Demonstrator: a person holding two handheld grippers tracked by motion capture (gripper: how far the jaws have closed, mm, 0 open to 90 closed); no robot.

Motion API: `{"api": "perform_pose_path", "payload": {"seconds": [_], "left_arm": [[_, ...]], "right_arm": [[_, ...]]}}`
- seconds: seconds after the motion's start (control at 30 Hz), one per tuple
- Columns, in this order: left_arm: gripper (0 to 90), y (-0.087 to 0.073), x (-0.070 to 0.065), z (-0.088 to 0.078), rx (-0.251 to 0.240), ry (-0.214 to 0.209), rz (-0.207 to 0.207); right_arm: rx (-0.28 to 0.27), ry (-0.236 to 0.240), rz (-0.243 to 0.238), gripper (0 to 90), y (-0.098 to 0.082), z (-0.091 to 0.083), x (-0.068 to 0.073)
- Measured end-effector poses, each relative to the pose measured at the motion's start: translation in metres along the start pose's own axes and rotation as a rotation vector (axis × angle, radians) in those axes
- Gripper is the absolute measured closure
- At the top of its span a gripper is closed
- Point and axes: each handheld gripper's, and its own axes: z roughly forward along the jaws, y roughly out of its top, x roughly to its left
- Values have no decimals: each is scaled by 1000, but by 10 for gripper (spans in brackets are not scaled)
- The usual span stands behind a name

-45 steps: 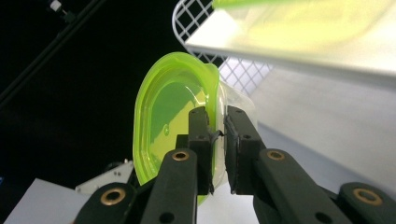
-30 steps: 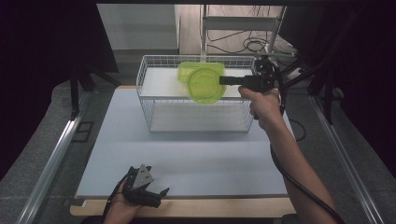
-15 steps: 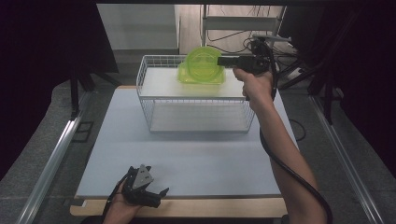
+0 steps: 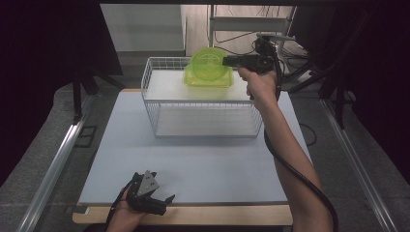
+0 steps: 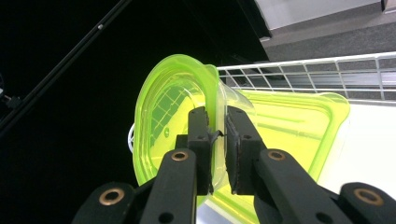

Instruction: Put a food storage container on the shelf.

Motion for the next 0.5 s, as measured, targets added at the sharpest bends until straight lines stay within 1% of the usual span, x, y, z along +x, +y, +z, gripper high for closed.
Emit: {"api": "perform_pose_path", "payload": {"seconds": [0.07,0.13,0.3,0.5], "left_arm": [[31,0,0,0,-1,0,0],[32,0,0,0,2,0,0],[32,0,0,1,4,0,5],[32,0,0,1,7,-2,8]], "right_arm": [[-4,-7,5,804,1,1,0],[-6,-23,-3,797,1,2,1],[7,-114,-59,753,2,7,8],[0,-163,-81,723,4,12,9]]}}
